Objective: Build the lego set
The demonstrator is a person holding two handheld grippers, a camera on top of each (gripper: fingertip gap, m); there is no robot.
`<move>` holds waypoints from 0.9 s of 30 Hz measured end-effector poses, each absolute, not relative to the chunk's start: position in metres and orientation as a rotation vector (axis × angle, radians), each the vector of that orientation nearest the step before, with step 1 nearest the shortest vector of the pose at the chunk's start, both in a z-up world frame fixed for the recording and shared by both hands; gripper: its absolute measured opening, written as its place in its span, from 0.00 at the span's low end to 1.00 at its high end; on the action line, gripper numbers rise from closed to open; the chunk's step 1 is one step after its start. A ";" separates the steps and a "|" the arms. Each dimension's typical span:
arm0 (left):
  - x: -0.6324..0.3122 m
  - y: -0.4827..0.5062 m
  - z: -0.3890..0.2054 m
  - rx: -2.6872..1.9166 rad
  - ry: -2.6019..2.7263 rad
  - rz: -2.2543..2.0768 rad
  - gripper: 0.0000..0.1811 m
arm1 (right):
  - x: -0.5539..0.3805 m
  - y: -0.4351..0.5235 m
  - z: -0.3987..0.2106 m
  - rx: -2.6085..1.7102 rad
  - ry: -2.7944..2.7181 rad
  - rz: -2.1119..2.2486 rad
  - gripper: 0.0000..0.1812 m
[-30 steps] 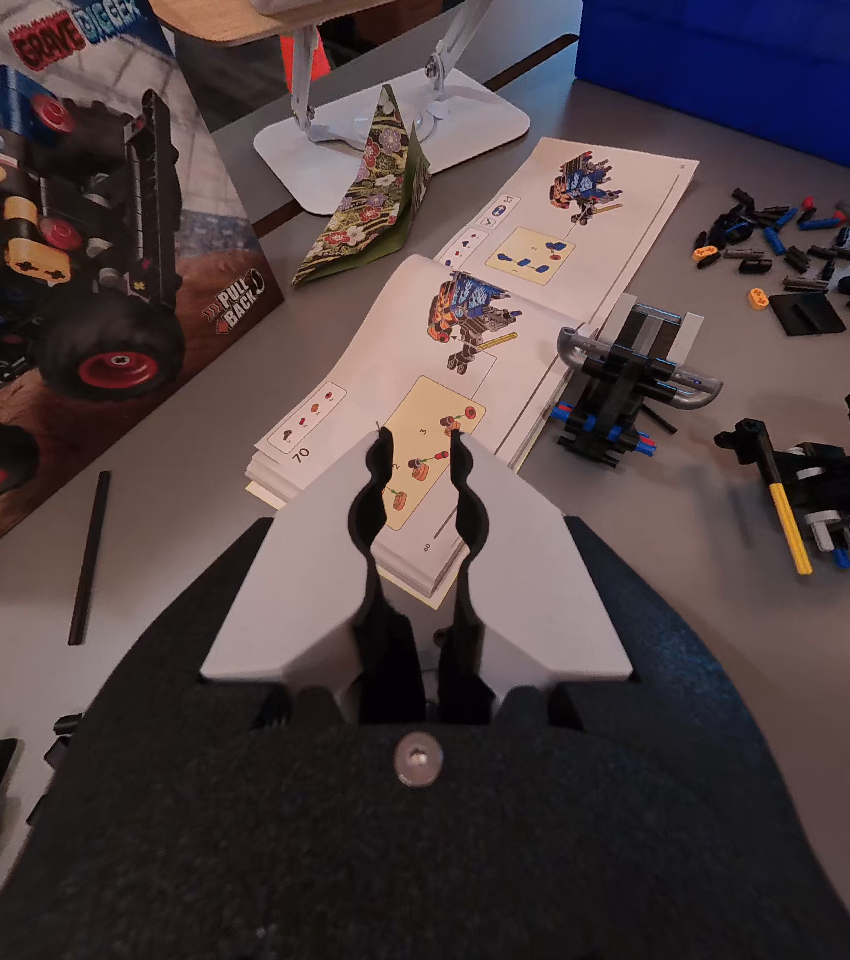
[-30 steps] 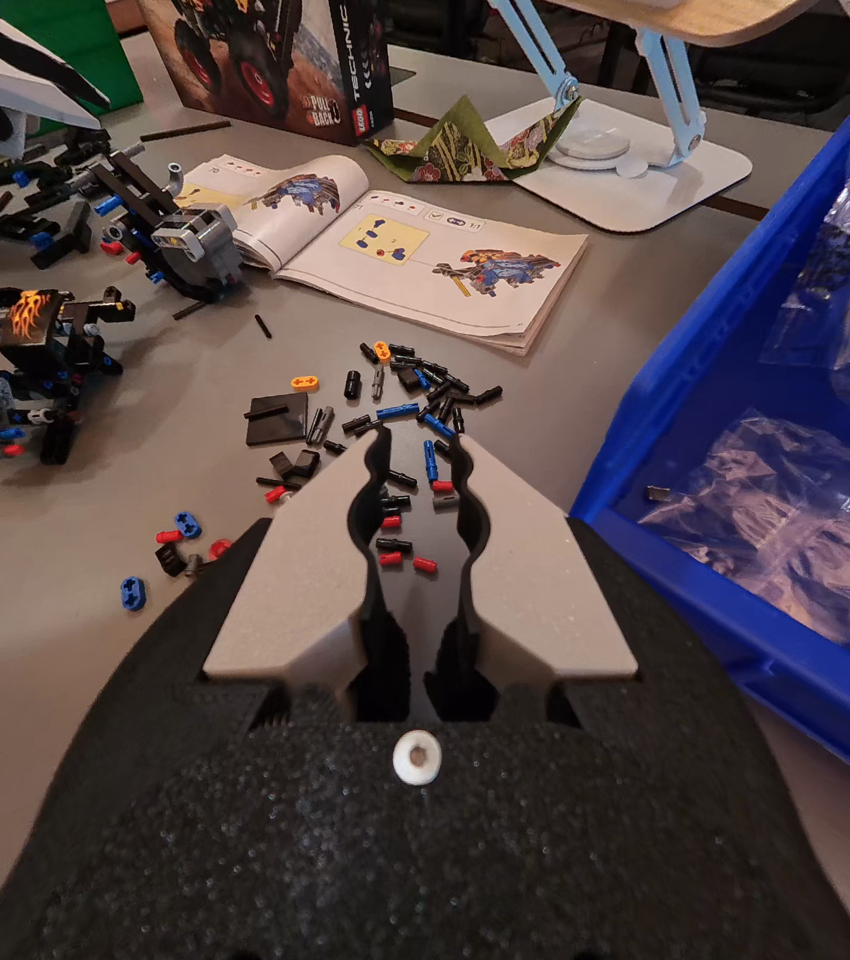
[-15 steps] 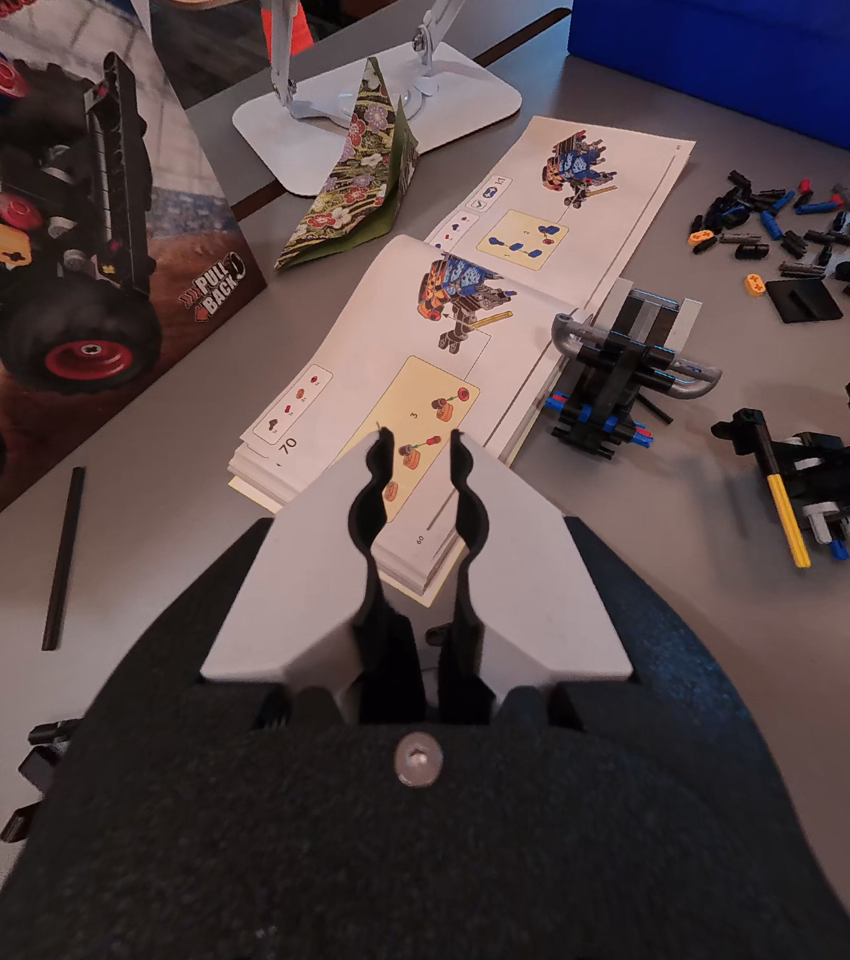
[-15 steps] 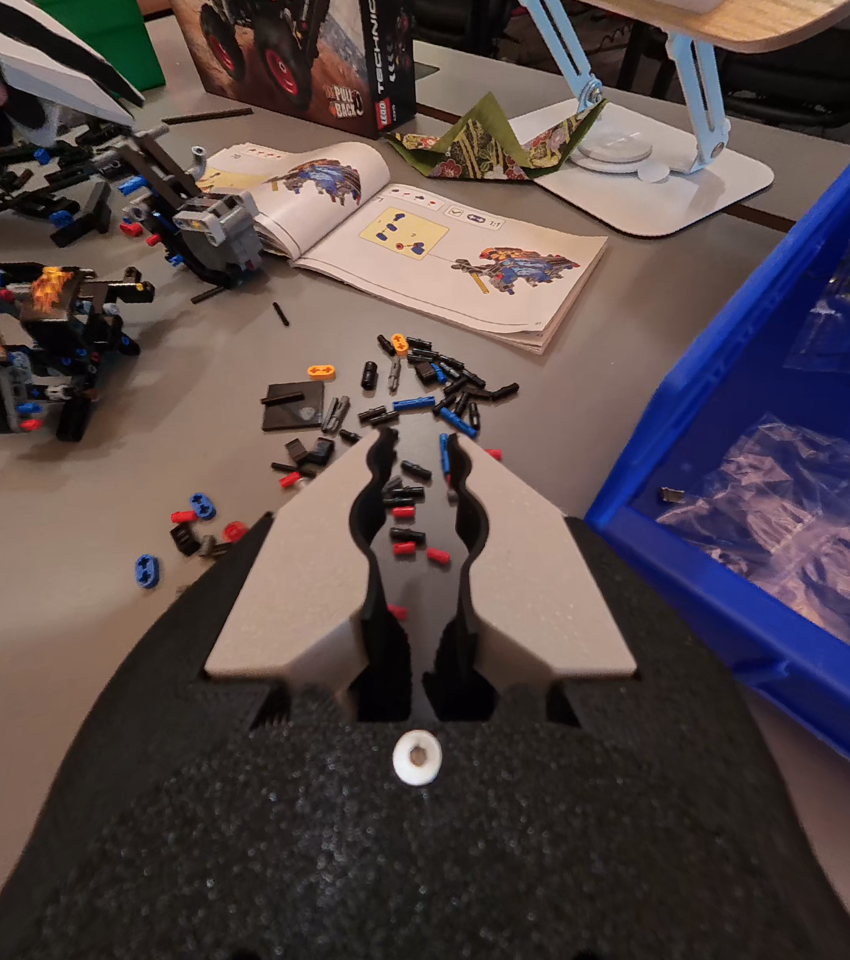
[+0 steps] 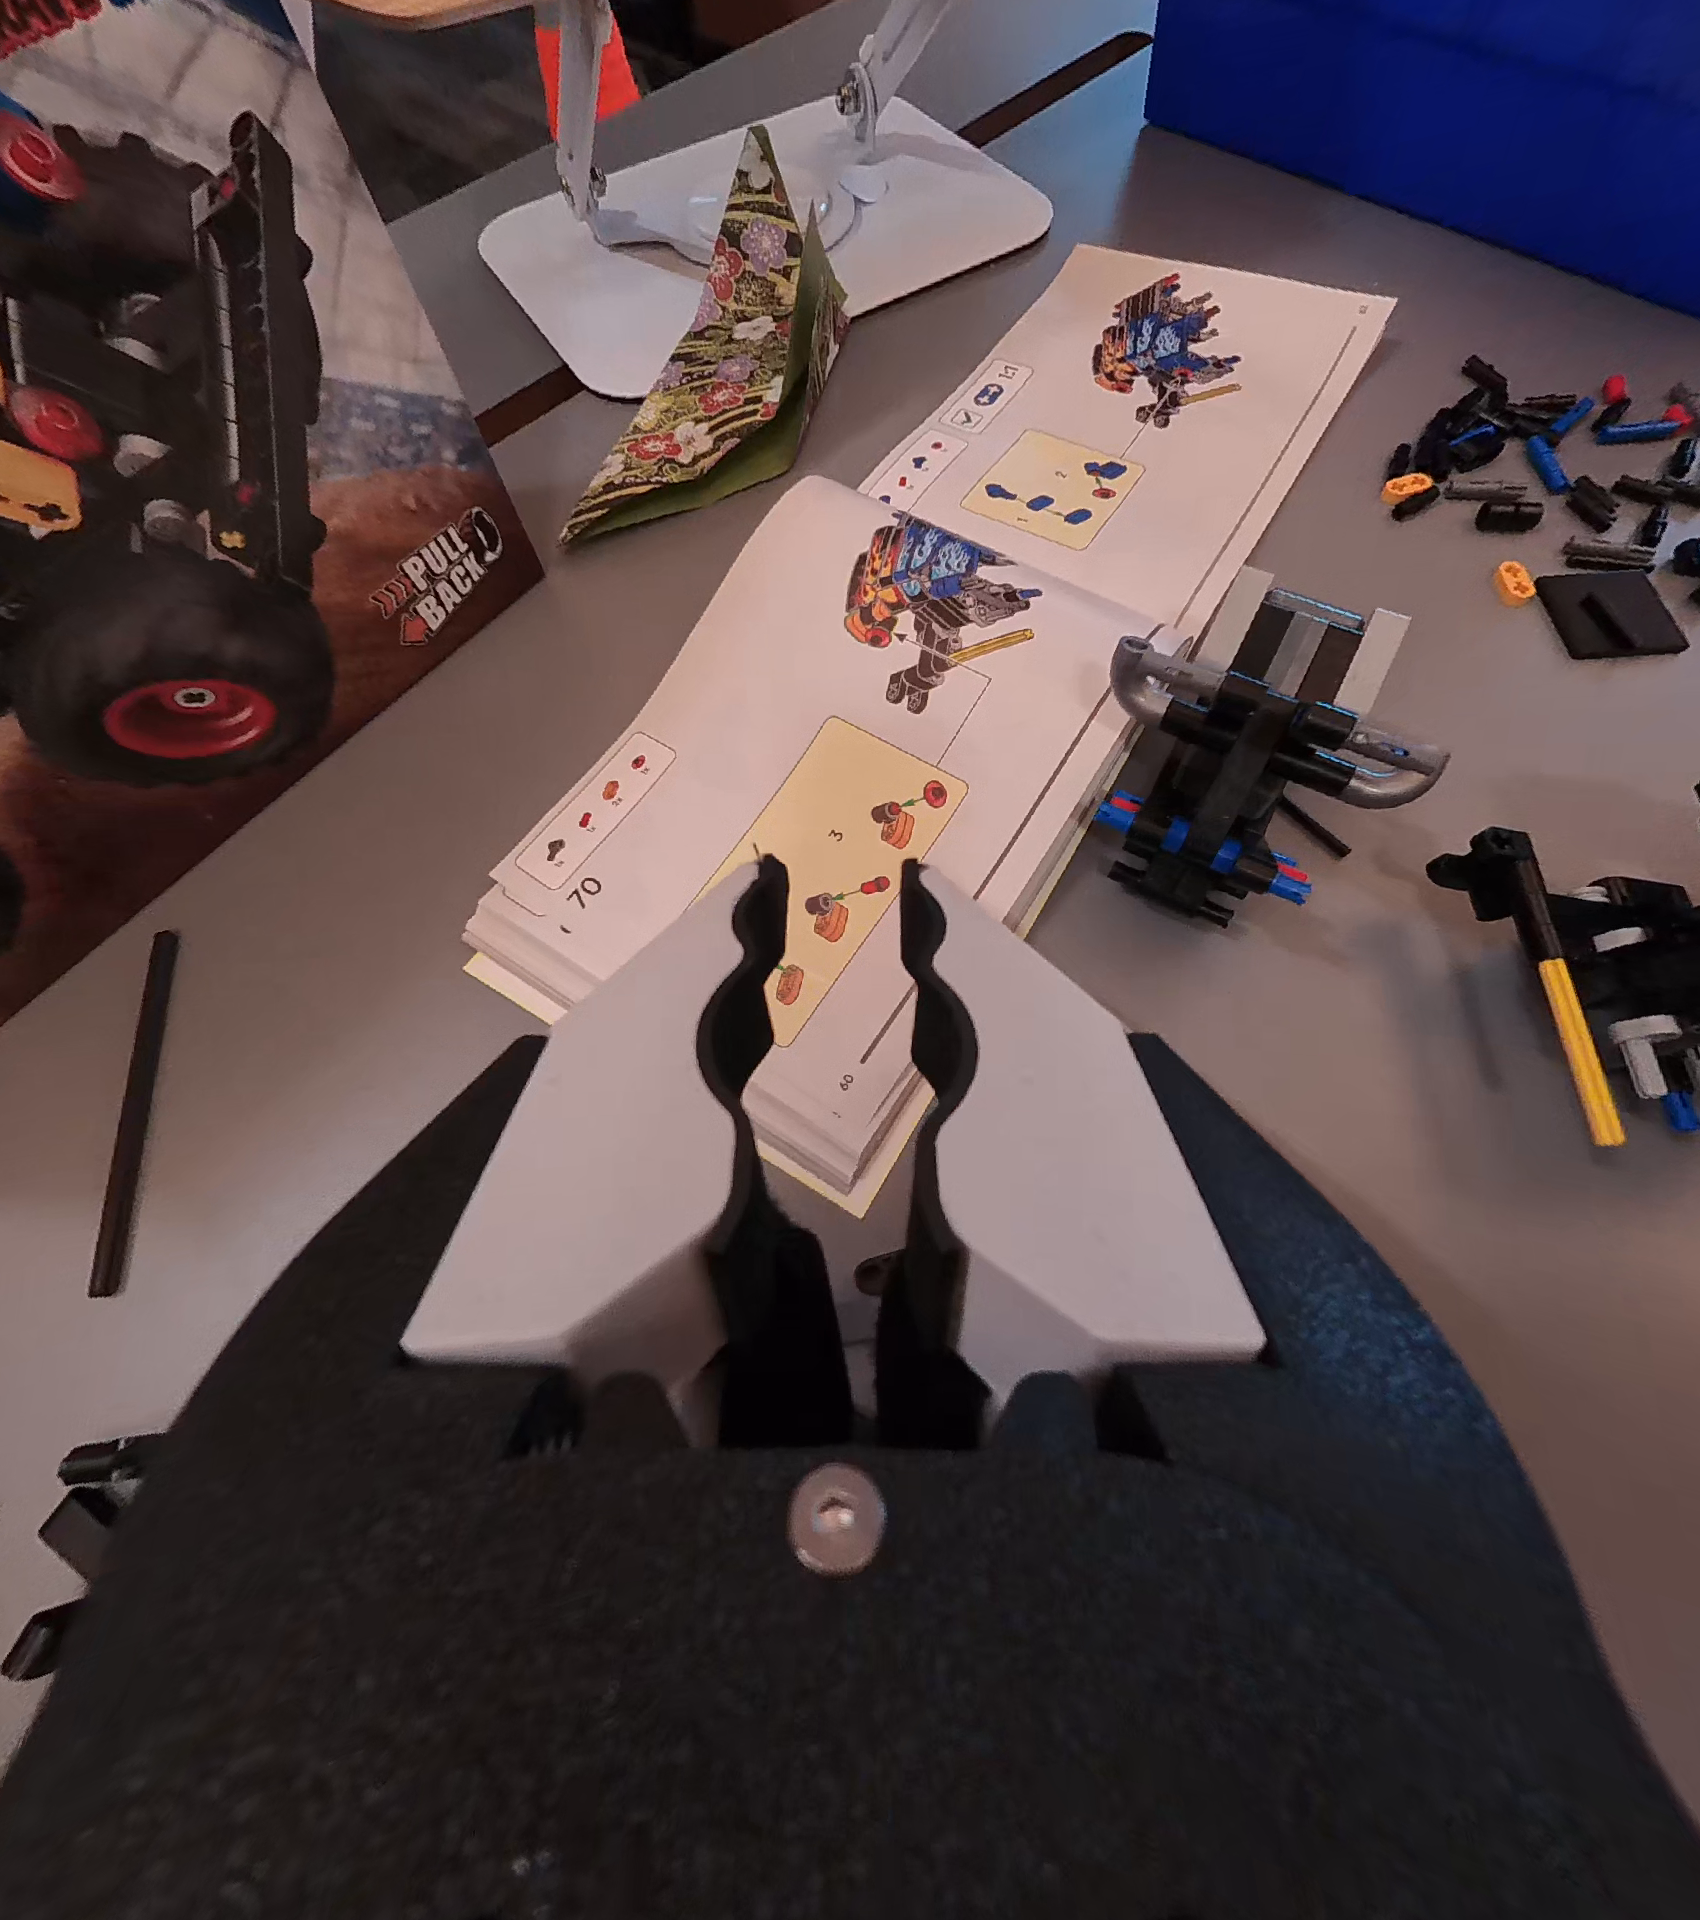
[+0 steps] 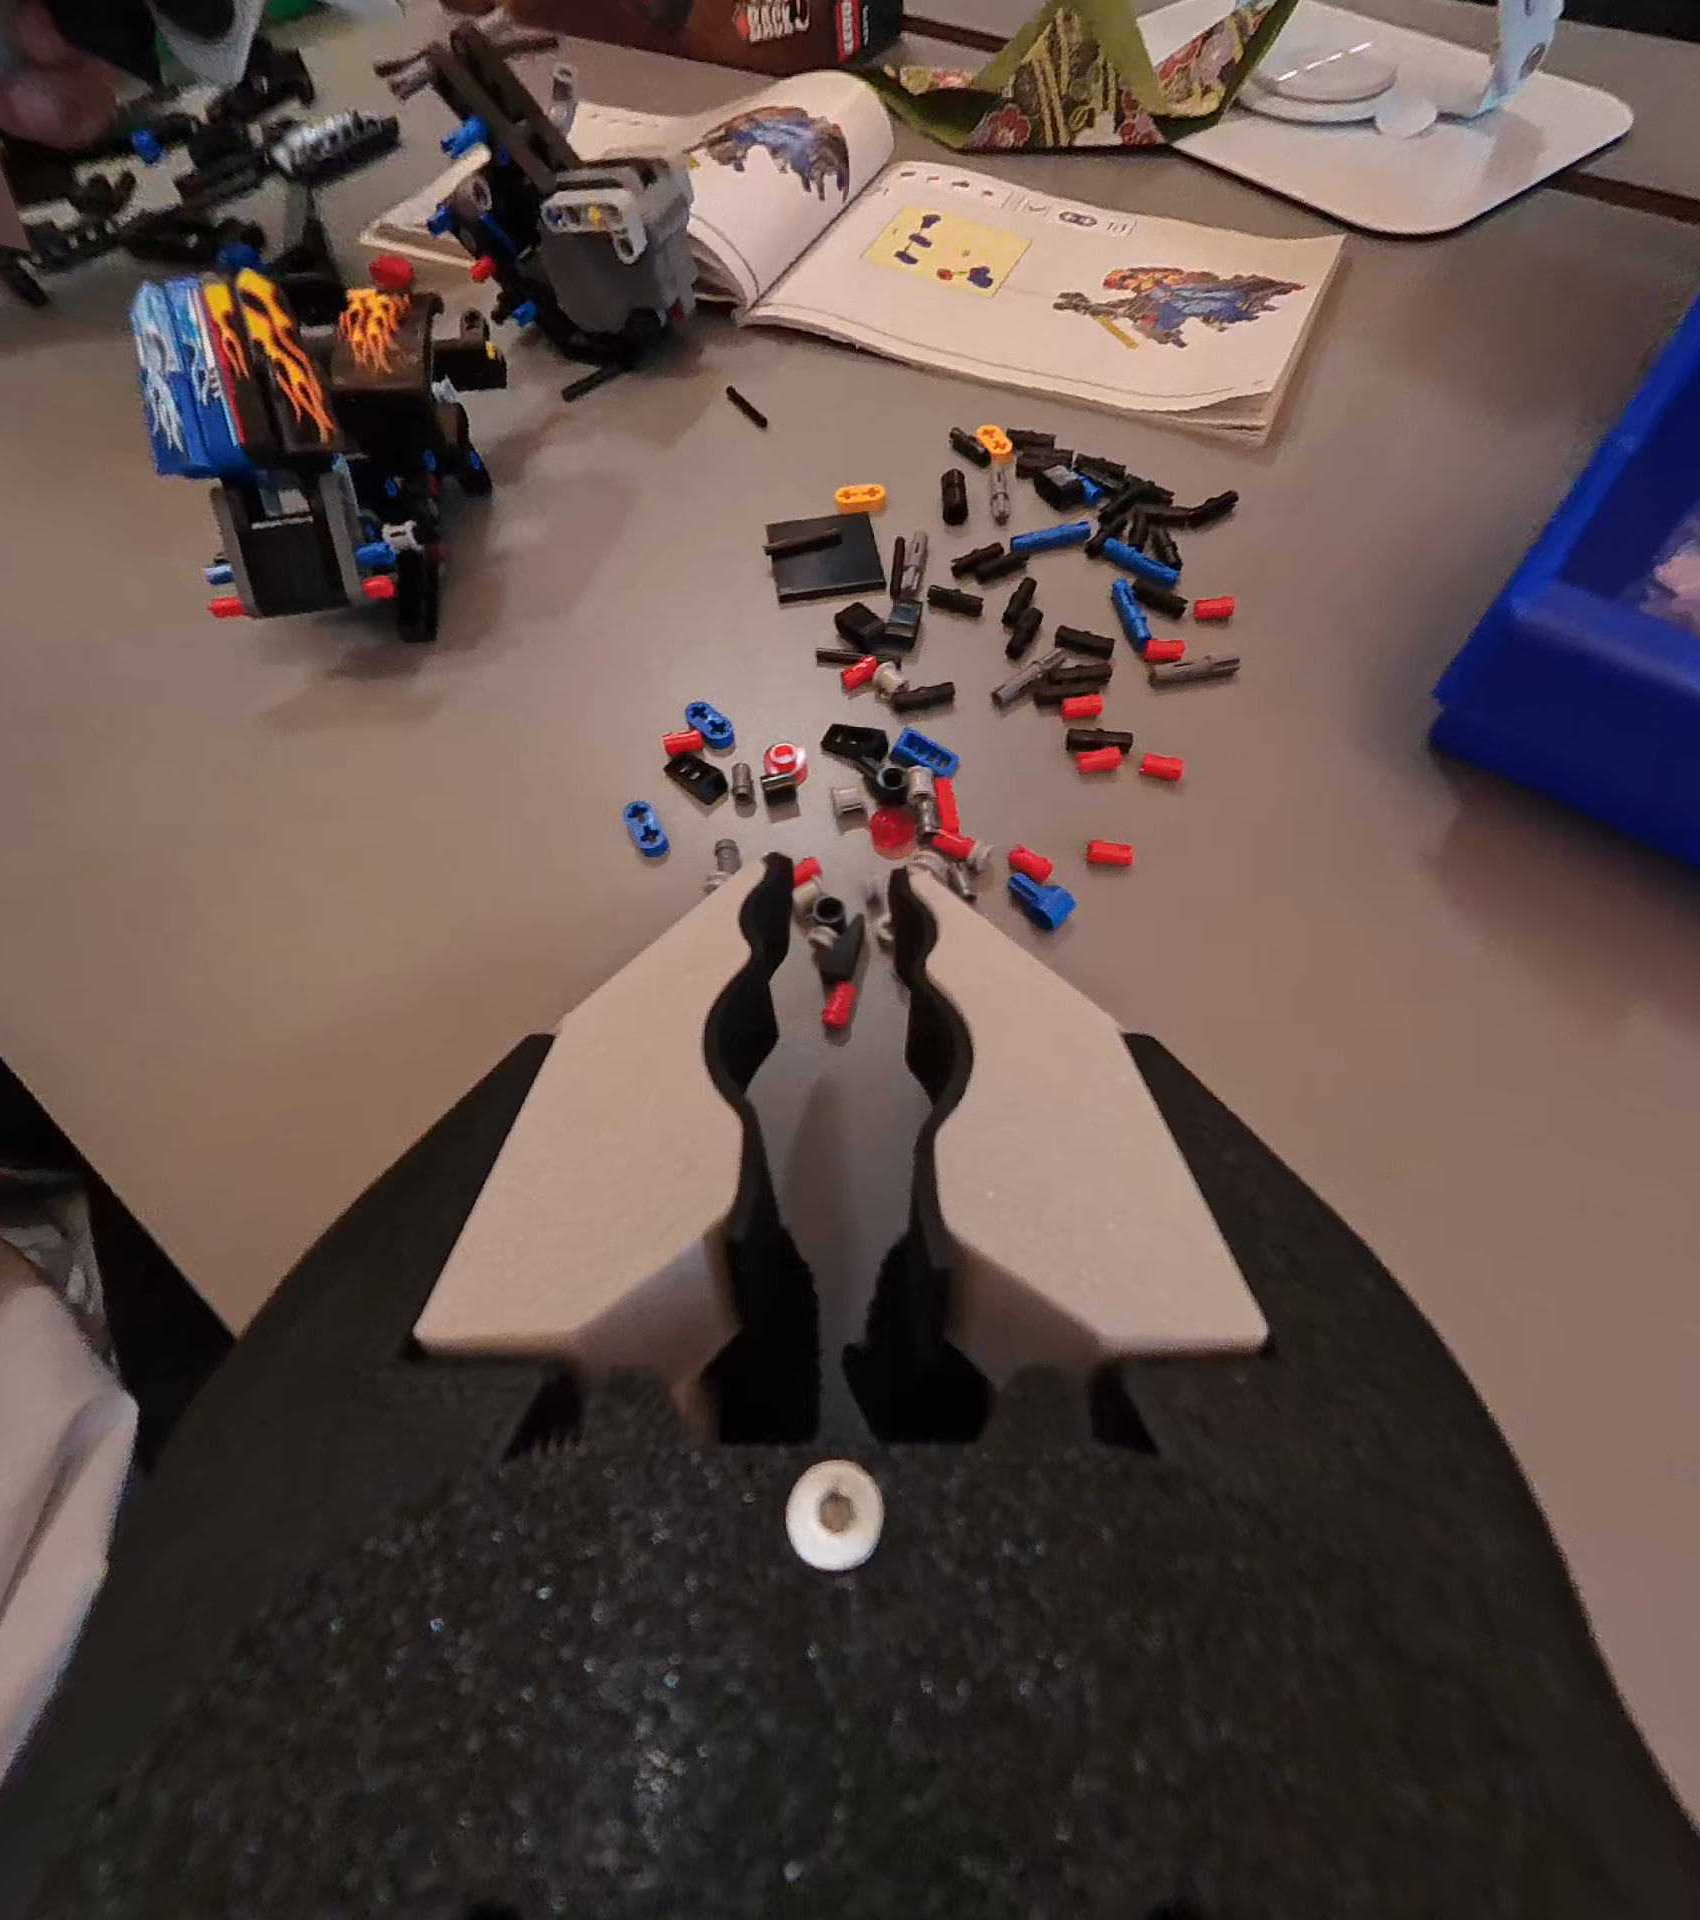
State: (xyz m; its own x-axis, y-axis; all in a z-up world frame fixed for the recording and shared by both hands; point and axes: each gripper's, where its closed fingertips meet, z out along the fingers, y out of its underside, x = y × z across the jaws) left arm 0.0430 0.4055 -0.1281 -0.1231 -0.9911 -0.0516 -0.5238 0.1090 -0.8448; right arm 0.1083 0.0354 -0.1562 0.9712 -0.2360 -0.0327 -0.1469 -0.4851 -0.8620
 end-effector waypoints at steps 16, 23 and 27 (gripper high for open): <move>0.041 0.406 -0.124 -1.462 1.736 -0.885 0.11 | 0.109 0.050 -0.161 -2.090 0.280 -0.022 0.10; 0.041 0.406 -0.123 -1.446 1.739 -0.868 0.11 | 0.111 0.053 -0.166 -2.123 0.274 -0.048 0.10; 0.042 0.405 -0.124 -1.457 1.738 -0.882 0.11 | 0.123 0.060 -0.161 -2.121 0.182 -0.185 0.06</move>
